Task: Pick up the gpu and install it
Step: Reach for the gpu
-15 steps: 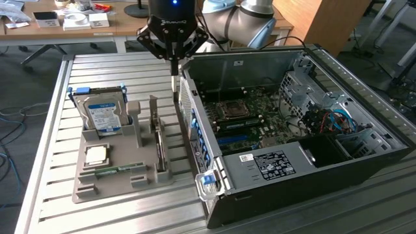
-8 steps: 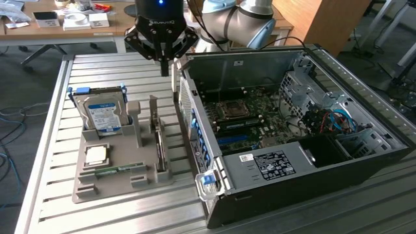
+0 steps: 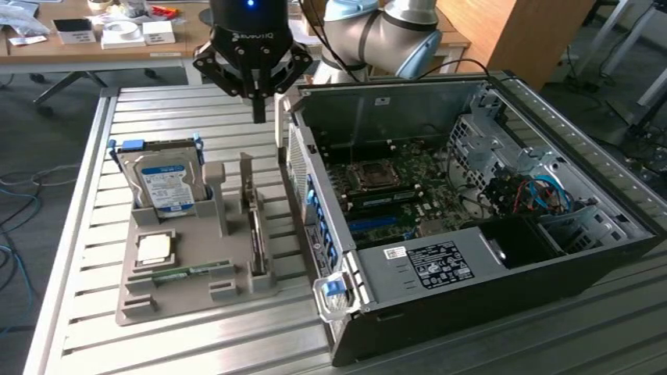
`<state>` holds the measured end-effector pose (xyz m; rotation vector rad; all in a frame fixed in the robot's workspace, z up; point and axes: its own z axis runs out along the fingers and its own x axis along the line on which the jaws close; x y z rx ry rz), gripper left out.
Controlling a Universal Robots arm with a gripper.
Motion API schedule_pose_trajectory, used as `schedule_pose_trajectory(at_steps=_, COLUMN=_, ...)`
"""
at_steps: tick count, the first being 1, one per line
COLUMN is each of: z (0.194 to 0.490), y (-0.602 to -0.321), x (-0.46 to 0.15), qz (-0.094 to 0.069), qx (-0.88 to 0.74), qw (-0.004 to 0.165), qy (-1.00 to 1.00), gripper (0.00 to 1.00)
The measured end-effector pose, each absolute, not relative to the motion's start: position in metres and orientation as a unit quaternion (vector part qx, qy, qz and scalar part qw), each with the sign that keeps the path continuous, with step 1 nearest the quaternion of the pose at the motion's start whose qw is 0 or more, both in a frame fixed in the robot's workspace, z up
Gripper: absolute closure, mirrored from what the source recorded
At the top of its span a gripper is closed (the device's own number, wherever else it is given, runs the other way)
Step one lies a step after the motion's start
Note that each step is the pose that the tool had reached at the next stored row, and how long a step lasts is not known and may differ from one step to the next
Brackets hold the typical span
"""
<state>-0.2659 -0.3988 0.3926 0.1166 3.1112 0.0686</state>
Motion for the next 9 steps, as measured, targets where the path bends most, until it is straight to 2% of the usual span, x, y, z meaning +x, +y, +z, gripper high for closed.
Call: schedule_pose_trajectory(at_steps=9, z=0.3924, y=-0.4037, x=-0.2747, qz=0.022, qx=0.037, qw=0.014, qy=0.999, gripper=0.89)
